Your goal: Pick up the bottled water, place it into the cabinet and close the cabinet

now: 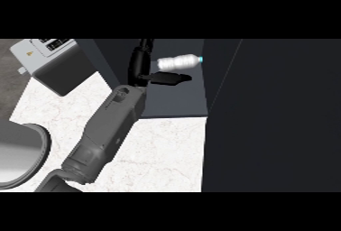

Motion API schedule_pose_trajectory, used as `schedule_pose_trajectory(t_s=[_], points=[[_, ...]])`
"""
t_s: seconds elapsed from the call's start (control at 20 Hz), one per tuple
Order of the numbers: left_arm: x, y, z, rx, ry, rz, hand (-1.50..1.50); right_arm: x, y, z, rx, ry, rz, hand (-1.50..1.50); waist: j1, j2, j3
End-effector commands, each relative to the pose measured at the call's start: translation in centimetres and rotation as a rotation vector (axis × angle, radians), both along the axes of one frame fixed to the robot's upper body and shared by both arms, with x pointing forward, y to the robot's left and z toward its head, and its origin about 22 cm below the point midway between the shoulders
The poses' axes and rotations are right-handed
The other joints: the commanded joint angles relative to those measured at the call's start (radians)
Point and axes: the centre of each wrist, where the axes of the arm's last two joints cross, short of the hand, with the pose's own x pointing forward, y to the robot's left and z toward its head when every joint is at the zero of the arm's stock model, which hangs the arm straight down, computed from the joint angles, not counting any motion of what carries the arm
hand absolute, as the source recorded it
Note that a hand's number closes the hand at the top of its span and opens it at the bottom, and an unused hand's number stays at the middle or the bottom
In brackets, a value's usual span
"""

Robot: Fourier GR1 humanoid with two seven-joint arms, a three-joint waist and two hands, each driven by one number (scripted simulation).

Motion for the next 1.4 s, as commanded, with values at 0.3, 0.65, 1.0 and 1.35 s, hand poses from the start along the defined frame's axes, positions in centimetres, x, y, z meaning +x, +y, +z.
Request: schedule_pose_trajectory(t_s=[0.3,0.65,1.0,1.35], points=[[-3.2,3.0,-1.8,-0.152,0.042,-0.048,-1.5,-1.4,0.0,0.3,-0.002,0.013,-0.038,-1.5,0.056,-0.02,-0.008],[-7.3,2.9,-1.2,-0.232,0.059,-0.109,-1.5,-1.2,1.5,0.6,0.0,0.032,-0.037,-1.5,0.081,-0.024,-0.008],[-15.6,3.2,0.1,-0.295,0.033,-0.155,-1.5,-1.7,0.6,1.3,-0.004,0.038,-0.01,-1.5,0.062,-0.017,-0.007],[-22.5,5.1,2.4,-0.322,0.065,-0.214,-1.5,-2.1,0.7,2.6,-0.114,-0.012,0.091,-1.5,0.04,-0.011,-0.008]])
